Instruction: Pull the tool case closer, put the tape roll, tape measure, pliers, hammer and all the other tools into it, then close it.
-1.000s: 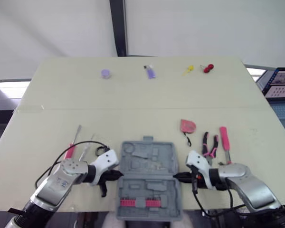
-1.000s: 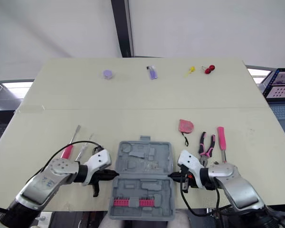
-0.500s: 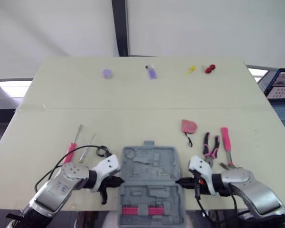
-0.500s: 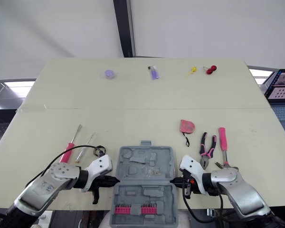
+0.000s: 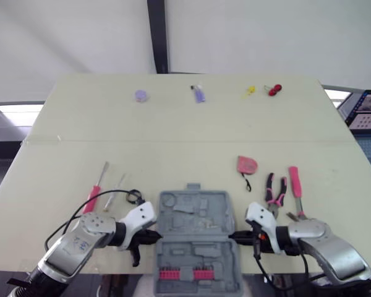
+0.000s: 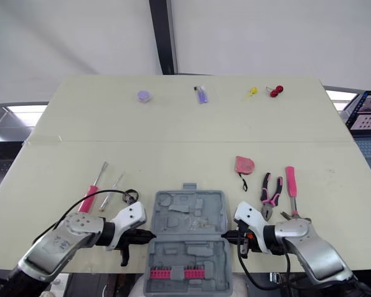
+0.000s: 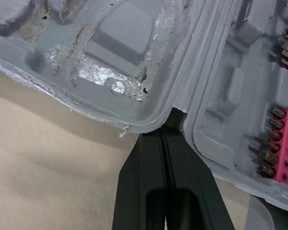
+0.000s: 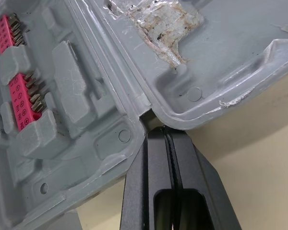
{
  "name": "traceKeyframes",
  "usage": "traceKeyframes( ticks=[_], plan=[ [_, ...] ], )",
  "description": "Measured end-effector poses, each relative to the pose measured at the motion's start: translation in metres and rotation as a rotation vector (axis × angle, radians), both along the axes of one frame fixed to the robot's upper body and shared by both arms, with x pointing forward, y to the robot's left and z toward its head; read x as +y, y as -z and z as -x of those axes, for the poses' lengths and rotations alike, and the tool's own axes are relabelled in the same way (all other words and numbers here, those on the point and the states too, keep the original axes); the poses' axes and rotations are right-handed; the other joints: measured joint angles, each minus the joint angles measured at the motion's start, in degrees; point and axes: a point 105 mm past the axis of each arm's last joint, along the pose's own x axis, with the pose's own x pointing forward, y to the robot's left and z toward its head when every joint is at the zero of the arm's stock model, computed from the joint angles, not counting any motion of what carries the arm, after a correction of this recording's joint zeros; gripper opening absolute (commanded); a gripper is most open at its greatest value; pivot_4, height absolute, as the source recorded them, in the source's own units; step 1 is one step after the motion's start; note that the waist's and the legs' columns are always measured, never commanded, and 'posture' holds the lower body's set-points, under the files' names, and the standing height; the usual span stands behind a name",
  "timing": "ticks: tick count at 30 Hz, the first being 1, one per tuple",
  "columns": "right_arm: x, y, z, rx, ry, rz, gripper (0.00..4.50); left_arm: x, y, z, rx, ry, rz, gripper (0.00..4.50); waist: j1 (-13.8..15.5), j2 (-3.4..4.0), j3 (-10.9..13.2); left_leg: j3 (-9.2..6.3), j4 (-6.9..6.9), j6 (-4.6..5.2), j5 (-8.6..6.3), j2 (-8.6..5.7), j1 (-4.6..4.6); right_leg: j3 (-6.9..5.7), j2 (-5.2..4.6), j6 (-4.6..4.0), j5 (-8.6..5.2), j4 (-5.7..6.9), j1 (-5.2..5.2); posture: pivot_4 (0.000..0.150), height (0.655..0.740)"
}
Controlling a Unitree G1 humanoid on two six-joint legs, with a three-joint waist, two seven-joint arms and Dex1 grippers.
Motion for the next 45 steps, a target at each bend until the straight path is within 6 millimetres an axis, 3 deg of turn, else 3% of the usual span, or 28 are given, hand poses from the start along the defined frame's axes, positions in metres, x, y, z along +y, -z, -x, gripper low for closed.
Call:
traceKeyframes(
  ticks=[6,14,16,19,22,23,28,32,36,38,45],
  plan=[
    [-0.012,-0.001,-0.001,-0.003,0.023,0.023,0.03,0.005,0.0,-0.001,-0.005,-0.002,-0.013,0.05,0.02,0.0,0.0,0.0,0.0,0.0,0.0,0.0,0.0,0.0,0.0,0.0,0.0,-0.01,0.0,0.15,0.74],
    [-0.039,-0.006,-0.007,-0.008,0.114,0.025,0.03,0.028,-0.004,-0.001,0.017,-0.098,0.021,0.05,0.0,-0.01,0.02,0.03,0.01,0.0,0.0,0.01,-0.03,0.01,0.01,0.0,0.0,-0.04,-0.01,0.15,0.74],
    [-0.048,-0.014,-0.009,-0.007,0.141,-0.005,0.03,0.035,-0.013,-0.003,0.015,-0.137,0.073,0.05,0.09,-0.02,0.03,0.03,0.04,0.0,0.0,0.01,-0.05,0.01,0.01,0.0,0.0,-0.06,-0.01,0.15,0.74],
    [-0.075,-0.034,-0.01,0.007,0.202,-0.054,0.03,0.052,-0.042,-0.012,-0.021,-0.218,0.206,0.05,0.23,-0.07,0.06,0.01,0.06,0.01,0.0,0.01,-0.06,0.03,0.01,0.0,0.0,-0.07,0.02,0.15,0.74],
    [-0.114,-0.056,-0.016,-0.002,0.335,-0.124,1.28,0.094,-0.061,-0.023,-0.07,-0.358,0.246,1.29,0.05,-0.08,0.06,0.02,0.01,0.01,0.0,0.01,0.01,0.03,0.04,0.0,0.0,-0.08,0.05,0.15,0.74],
    [-0.13,-0.061,-0.018,-0.012,0.391,-0.126,1.9,0.111,-0.063,-0.024,-0.076,-0.416,0.229,1.87,-0.03,-0.07,0.06,0.03,-0.05,0.01,0.0,0.02,0.03,0.03,0.04,0.0,0.0,-0.09,0.03,0.15,0.74],
    [-0.195,-0.073,-0.025,-0.104,0.63,-0.107,4.48,0.173,-0.07,-0.023,-0.165,-0.626,0.188,4.42,-0.27,-0.1,0.08,0.15,-0.09,0.01,-0.01,0.03,0.04,0.03,0.04,0.01,0.0,-0.14,-0.01,0.15,0.74],
    [-0.251,-0.065,-0.024,-0.208,0.838,-0.018,4.5,0.234,-0.076,-0.02,-0.312,-0.876,0.142,4.47,-0.37,-0.15,0.12,0.19,-0.09,0.01,-0.01,0.04,0.04,0.03,0.03,0.01,0.0,-0.17,0.0,0.15,0.74],
    [-0.28,-0.062,-0.026,-0.315,0.967,0.0,4.5,0.288,-0.065,-0.009,-0.411,-1.096,0.03,4.47,-1.37,-0.15,0.13,0.21,-0.18,0.01,0.0,0.06,0.07,0.02,0.04,0.03,-0.01,-0.2,-0.01,0.15,0.74],
    [-0.286,-0.06,-0.027,-0.351,1.009,-0.016,4.5,0.297,-0.062,-0.007,-0.438,-1.132,0.019,4.47,-1.72,-0.16,0.13,0.21,-0.18,0.01,0.0,0.06,0.06,0.02,0.04,0.03,-0.01,-0.2,-0.01,0.15,0.74],
    [-0.29,-0.058,-0.029,-0.391,1.015,-0.007,4.5,0.298,-0.065,-0.015,-0.498,-1.117,0.017,4.47,-2.15,-0.15,0.14,0.21,-0.19,0.0,0.0,0.06,0.07,0.02,0.04,0.04,0.0,-0.18,-0.01,0.15,0.74]
  ],
)
